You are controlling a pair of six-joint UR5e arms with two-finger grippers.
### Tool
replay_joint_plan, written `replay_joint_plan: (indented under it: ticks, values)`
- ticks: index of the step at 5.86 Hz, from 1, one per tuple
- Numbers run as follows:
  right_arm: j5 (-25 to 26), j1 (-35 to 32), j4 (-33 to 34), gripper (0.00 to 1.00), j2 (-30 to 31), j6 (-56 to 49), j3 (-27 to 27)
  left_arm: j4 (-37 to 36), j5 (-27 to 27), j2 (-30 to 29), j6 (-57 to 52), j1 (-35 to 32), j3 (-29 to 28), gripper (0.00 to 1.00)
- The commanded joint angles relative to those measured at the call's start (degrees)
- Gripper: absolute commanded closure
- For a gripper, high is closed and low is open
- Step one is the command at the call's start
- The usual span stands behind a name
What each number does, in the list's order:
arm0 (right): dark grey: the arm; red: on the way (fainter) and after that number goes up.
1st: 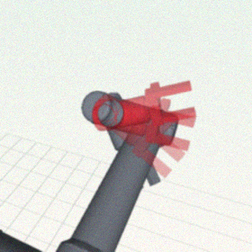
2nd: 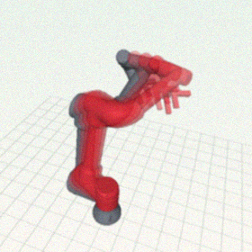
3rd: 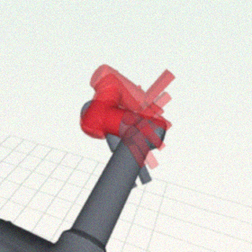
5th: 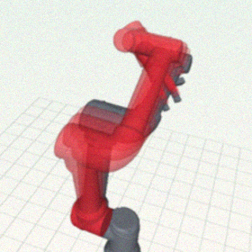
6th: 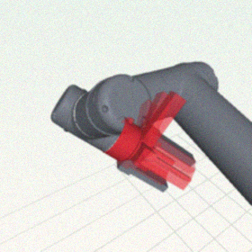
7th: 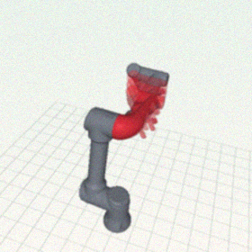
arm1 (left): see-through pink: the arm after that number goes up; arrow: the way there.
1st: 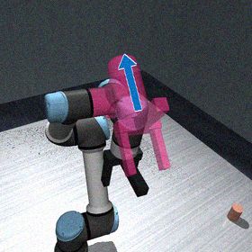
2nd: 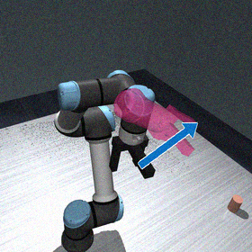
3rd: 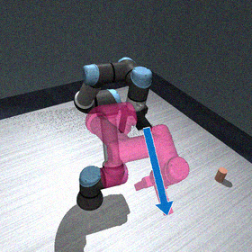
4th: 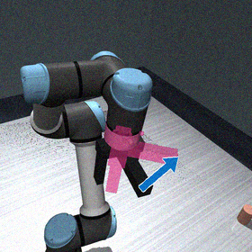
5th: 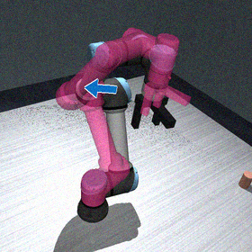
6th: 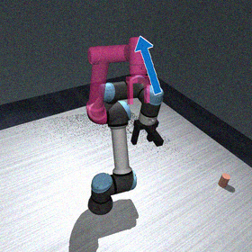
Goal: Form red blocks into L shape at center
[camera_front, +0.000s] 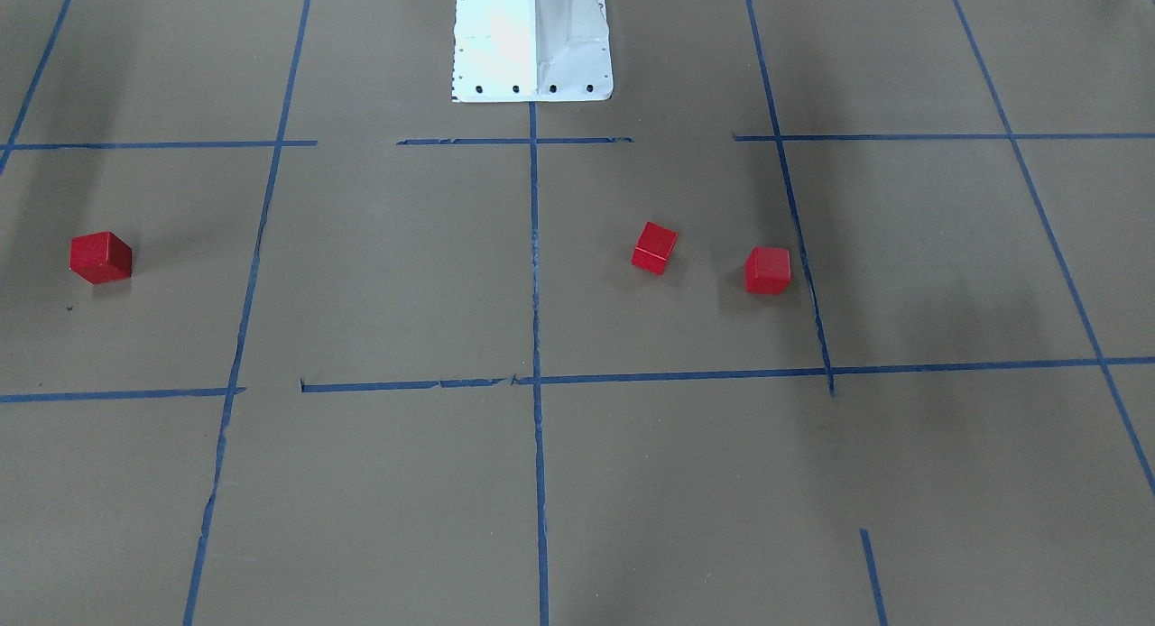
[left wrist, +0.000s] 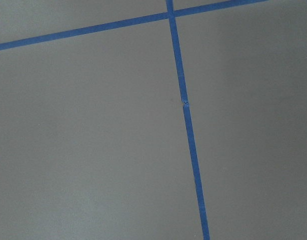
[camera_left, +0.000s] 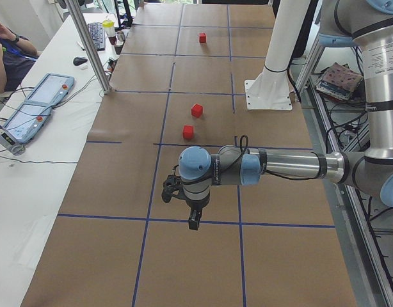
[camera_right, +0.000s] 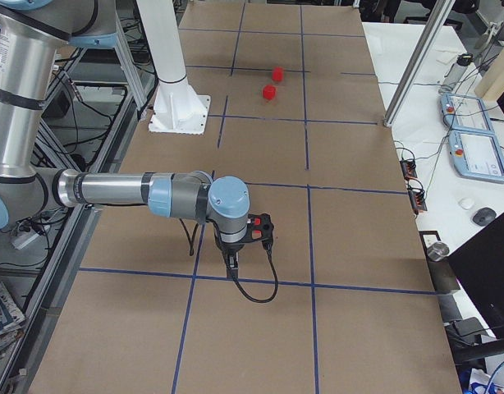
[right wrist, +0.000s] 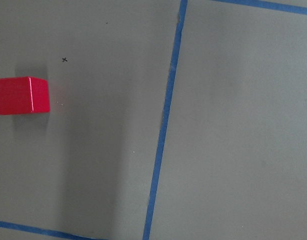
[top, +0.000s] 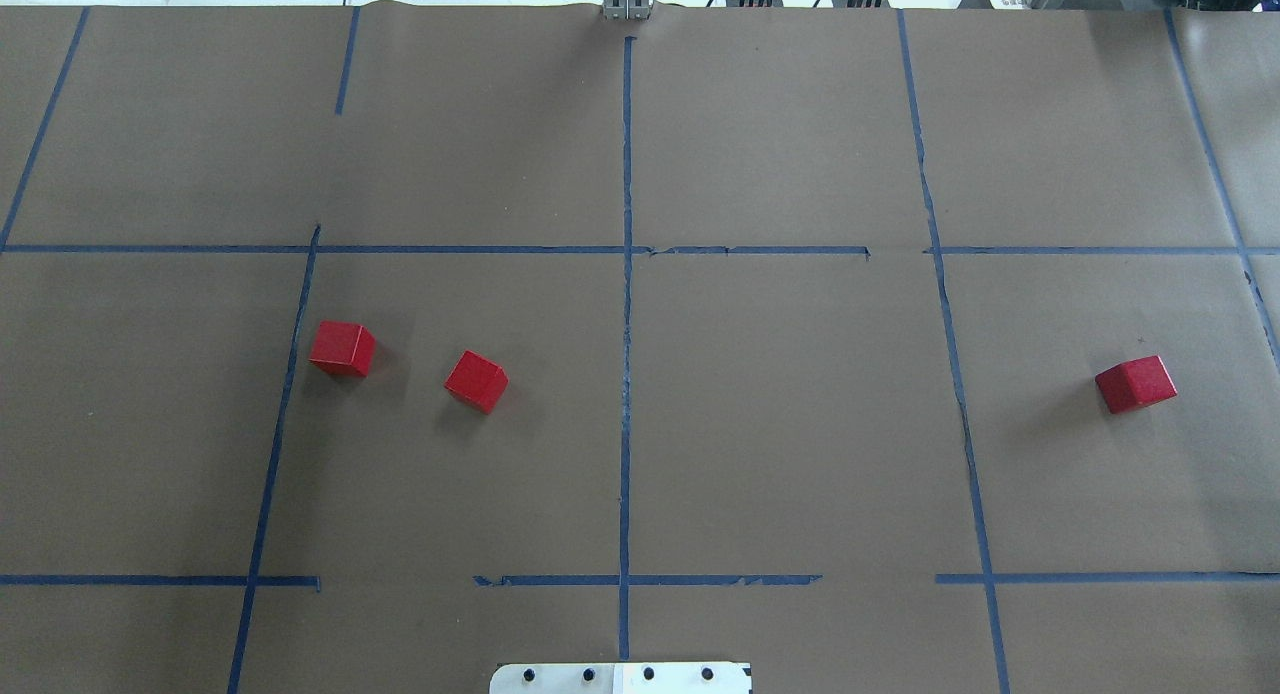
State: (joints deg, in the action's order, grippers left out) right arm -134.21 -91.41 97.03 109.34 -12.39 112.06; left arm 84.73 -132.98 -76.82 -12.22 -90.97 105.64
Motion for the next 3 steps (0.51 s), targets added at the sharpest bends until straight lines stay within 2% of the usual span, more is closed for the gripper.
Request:
replay_joint_plan:
  ticks: [1, 3]
  values:
    - [0.0, 0.0, 0.0, 0.0, 0.0, 0.1, 0.0, 0.1, -0.1, 0.0, 0.0, 0.0, 0.0, 0.0]
    - [-0.3, 4.2, -0.3, 0.0, -1.0, 4.6, 0.3, 0.1, -0.1, 0.0, 0.0, 0.0, 0.1, 0.0]
